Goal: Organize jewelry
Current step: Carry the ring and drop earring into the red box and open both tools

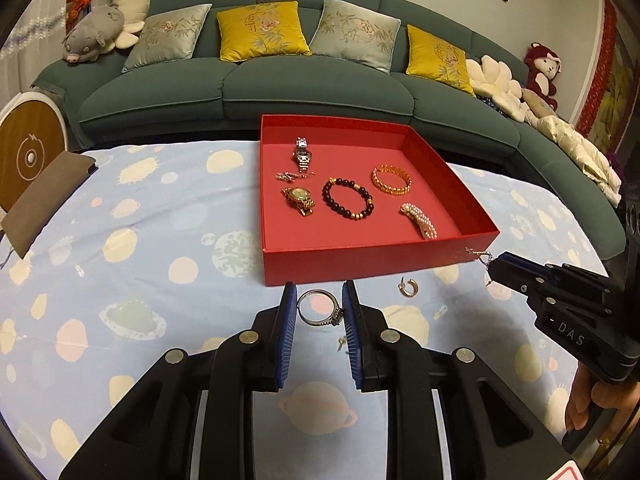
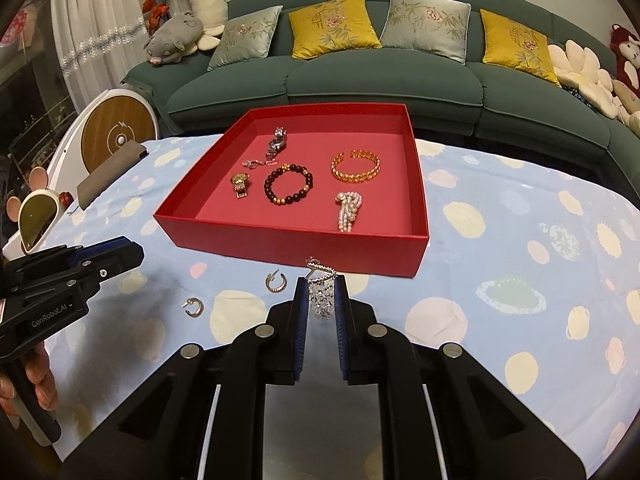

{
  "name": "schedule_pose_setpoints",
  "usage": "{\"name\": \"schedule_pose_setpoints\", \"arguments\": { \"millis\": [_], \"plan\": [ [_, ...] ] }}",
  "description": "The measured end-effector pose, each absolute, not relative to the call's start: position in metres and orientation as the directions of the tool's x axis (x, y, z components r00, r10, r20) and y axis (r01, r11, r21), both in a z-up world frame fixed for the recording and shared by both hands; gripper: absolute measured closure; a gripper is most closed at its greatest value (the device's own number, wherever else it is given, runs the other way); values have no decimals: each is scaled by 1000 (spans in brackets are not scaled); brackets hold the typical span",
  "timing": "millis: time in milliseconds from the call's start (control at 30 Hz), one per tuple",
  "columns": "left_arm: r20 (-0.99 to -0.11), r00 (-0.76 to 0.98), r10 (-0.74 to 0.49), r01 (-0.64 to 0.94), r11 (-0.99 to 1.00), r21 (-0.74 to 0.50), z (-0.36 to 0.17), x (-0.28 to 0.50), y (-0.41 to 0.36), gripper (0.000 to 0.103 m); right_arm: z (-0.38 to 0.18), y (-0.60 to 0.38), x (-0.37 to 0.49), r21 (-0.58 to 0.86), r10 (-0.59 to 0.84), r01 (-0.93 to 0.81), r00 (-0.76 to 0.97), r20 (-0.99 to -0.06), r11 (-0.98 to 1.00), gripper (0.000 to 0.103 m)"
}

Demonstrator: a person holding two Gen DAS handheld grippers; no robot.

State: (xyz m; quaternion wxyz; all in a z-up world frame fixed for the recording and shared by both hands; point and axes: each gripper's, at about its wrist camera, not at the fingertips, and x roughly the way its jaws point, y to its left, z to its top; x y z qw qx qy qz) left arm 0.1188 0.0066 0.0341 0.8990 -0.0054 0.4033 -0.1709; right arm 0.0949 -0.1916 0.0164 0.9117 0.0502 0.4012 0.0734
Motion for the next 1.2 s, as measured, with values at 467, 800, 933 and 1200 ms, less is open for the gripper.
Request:
{"name": "schedule_pose_setpoints", "arguments": {
  "millis": [467, 800, 933, 1200],
  "plan": [
    [-670, 679, -299, 283, 949, -137, 76, 174, -2, 83, 68, -211, 130, 177, 165, -64, 747, -644, 982, 103],
    [-662, 689, -294, 285, 950, -126, 78, 215, -23, 83, 60, -213, 176, 178, 142, -33, 747, -649, 984, 103],
    [-671, 693, -263, 288, 955, -76, 69, 216, -27, 83, 51, -222, 166, 158, 130, -31, 732, -668, 987, 103],
    [-760, 590, -273, 284, 951, -121, 43, 219, -31, 82, 50, -234, 146, 179, 135, -16, 720, -680, 984, 103]
  ]
}}
